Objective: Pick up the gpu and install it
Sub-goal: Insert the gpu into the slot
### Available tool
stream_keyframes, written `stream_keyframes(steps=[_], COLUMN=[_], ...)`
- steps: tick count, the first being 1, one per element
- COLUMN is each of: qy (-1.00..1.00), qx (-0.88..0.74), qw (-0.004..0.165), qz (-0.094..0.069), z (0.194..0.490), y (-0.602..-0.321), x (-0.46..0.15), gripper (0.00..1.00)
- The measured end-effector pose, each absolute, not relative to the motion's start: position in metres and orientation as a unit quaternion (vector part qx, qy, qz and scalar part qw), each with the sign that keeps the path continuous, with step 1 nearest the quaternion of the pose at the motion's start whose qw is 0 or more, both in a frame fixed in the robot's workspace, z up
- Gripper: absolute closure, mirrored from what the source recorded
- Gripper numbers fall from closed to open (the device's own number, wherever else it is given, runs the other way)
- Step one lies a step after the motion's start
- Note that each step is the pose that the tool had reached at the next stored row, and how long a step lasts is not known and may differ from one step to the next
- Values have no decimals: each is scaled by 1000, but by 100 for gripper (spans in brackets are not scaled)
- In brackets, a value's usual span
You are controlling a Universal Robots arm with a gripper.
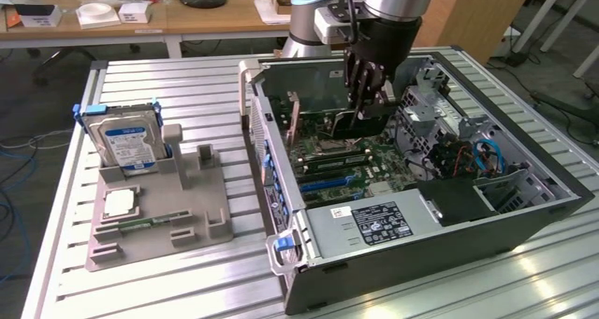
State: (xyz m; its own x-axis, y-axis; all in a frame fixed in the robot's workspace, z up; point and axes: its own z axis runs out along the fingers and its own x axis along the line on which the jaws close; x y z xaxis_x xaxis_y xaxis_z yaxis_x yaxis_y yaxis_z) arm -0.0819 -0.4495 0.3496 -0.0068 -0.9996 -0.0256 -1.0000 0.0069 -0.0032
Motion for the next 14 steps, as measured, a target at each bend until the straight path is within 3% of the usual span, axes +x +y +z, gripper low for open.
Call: stream_keyframes(steps=[14], qy=[708], qx=[-706], qw=[6], qz=[5], z=[341], y=[-452], x=[-85], gripper=[74])
